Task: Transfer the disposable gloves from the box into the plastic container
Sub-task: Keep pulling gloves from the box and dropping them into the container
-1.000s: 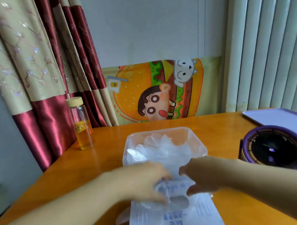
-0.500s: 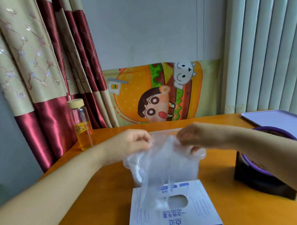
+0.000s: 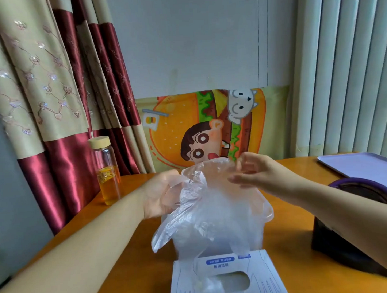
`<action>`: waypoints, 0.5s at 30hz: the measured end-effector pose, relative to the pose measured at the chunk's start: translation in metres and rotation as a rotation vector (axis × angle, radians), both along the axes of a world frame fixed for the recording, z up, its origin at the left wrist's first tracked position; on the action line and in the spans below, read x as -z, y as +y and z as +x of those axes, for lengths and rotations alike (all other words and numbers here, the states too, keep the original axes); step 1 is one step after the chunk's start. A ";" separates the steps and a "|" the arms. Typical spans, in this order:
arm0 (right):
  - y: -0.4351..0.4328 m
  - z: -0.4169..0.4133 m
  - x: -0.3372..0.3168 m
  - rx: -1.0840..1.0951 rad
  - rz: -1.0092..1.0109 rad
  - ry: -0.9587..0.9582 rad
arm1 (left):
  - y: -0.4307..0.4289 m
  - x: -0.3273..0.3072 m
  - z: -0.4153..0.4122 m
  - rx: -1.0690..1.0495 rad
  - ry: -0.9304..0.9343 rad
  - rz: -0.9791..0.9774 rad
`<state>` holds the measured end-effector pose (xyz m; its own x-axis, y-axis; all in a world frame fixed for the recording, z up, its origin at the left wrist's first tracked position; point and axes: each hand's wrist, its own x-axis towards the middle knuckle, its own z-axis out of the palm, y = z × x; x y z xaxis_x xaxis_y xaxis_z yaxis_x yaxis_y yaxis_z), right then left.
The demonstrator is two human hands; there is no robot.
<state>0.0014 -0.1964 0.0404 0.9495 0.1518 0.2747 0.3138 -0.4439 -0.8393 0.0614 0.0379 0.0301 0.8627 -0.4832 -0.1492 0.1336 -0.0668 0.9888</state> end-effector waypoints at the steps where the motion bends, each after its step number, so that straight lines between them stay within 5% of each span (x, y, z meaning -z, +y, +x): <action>1: -0.002 0.005 0.000 0.028 -0.118 -0.034 | -0.002 0.001 0.006 0.018 0.011 0.045; 5: -0.003 0.025 0.007 0.096 -0.341 -0.016 | -0.011 -0.003 0.030 -0.161 -0.229 0.465; 8: -0.003 0.040 0.021 0.139 -0.336 0.083 | -0.017 -0.012 0.044 -0.490 -0.746 0.846; 10: -0.004 0.047 0.031 0.166 -0.362 0.118 | -0.025 -0.020 0.037 -0.535 -1.165 0.886; 12: -0.005 0.052 0.040 0.166 -0.418 0.155 | -0.039 -0.022 0.022 -0.196 -1.374 0.876; 15: -0.002 0.054 0.045 0.173 -0.642 0.137 | -0.056 0.005 0.014 0.335 -1.176 1.184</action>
<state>0.0554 -0.1981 -0.0050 0.9946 0.0875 0.0560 0.1030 -0.9019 -0.4196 0.0750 -0.0181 0.0253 0.6529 -0.7548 0.0629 -0.7515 -0.6559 -0.0712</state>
